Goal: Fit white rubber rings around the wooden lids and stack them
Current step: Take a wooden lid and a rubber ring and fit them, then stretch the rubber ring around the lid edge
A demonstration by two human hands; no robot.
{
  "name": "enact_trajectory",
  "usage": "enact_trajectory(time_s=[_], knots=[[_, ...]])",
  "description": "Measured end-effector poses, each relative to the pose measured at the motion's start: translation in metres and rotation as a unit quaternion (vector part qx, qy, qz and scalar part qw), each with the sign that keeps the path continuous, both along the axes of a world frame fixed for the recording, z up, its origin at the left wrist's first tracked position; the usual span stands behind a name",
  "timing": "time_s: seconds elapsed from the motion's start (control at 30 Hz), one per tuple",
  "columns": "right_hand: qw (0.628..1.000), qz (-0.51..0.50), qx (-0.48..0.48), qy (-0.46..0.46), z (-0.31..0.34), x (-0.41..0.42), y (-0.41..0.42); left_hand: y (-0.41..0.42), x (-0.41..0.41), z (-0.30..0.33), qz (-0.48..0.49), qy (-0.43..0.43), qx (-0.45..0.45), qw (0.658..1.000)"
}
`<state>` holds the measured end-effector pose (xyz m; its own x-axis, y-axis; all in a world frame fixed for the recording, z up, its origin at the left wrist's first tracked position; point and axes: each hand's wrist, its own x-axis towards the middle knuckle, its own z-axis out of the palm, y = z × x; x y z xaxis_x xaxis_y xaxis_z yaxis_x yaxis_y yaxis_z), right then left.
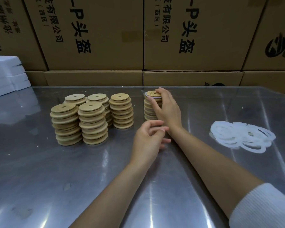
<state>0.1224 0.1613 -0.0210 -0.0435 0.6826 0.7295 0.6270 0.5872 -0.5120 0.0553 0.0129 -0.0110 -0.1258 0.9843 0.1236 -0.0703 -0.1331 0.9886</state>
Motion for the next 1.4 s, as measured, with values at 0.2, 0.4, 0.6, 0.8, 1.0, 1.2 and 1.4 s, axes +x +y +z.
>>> enact_trajectory(time_s=[0.2, 0.4, 0.6, 0.8, 1.0, 1.2, 1.4], knots=[[1.0, -0.017, 0.003, 0.007, -0.001, -0.001, -0.001, 0.001, 0.0, 0.0, -0.005, -0.002, -0.003, 1.0], [1.0, -0.017, -0.004, -0.003, -0.001, 0.0, 0.0, 0.0, 0.001, 0.0, -0.005, 0.001, -0.005, 1.0], [1.0, -0.007, -0.016, -0.017, 0.001, 0.002, -0.005, 0.002, 0.001, -0.001, 0.002, 0.001, -0.001, 1.0], [0.998, -0.045, -0.04, 0.034, 0.003, 0.01, -0.026, 0.003, -0.001, -0.005, 0.035, 0.039, 0.034, 0.998], [0.988, -0.068, -0.12, 0.07, 0.001, 0.032, -0.063, -0.005, -0.016, -0.001, 0.144, 0.377, 0.172, 0.899], [0.978, -0.088, -0.104, -0.159, -0.004, 0.069, -0.111, -0.007, -0.051, 0.011, 0.269, 0.614, 0.122, 0.732], [0.942, -0.166, -0.098, -0.275, -0.006, 0.097, -0.132, -0.006, -0.086, 0.011, 0.338, 0.628, 0.014, 0.701]])
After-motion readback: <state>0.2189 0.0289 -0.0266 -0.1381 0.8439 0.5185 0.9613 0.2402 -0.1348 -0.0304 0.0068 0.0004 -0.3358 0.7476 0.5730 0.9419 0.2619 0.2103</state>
